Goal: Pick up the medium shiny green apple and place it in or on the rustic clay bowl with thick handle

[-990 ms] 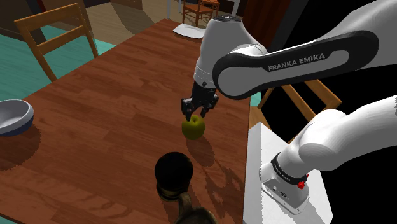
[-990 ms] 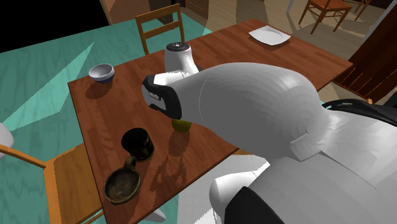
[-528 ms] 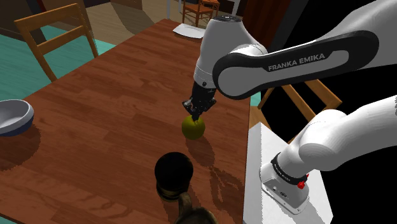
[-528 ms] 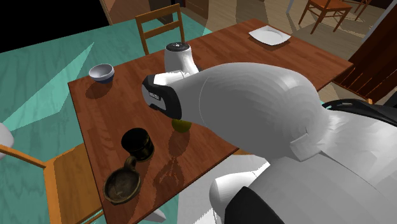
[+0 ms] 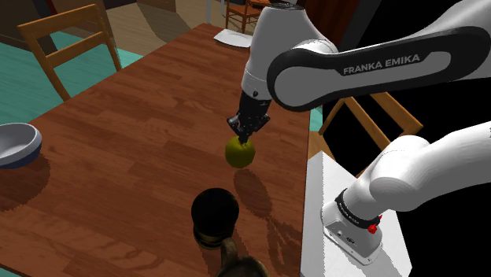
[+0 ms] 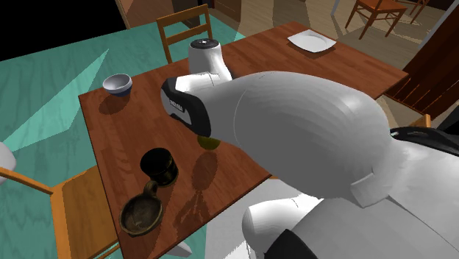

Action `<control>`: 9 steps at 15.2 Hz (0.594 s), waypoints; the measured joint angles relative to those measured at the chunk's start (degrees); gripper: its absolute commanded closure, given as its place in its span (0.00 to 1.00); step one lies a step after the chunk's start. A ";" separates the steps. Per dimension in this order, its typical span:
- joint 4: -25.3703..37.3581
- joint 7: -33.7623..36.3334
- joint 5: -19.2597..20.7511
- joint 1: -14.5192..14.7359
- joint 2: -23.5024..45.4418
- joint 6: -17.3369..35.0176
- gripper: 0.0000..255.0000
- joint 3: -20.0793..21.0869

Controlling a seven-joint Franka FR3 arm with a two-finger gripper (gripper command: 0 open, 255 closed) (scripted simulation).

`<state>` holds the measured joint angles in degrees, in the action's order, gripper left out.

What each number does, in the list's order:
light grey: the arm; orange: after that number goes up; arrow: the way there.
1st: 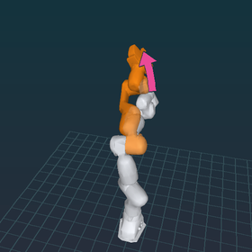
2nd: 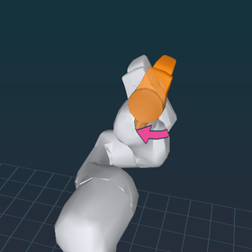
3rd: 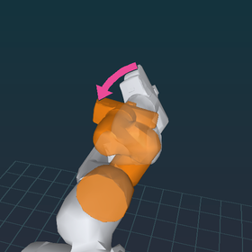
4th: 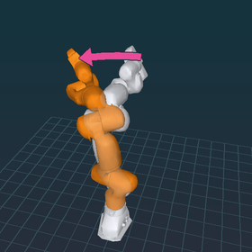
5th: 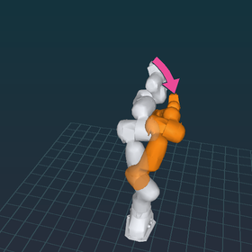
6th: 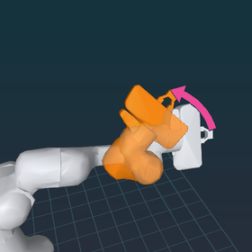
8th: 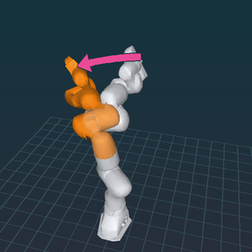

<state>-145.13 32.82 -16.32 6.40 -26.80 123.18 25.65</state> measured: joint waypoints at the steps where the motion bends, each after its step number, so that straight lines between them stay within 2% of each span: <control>1: 0.46 0.02 0.08 -0.02 -0.21 -0.68 1.00 -0.13; 9: 5.22 0.26 0.78 -0.20 -2.34 -7.54 1.00 -1.47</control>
<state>-139.91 33.09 -15.54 6.21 -29.14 115.63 24.18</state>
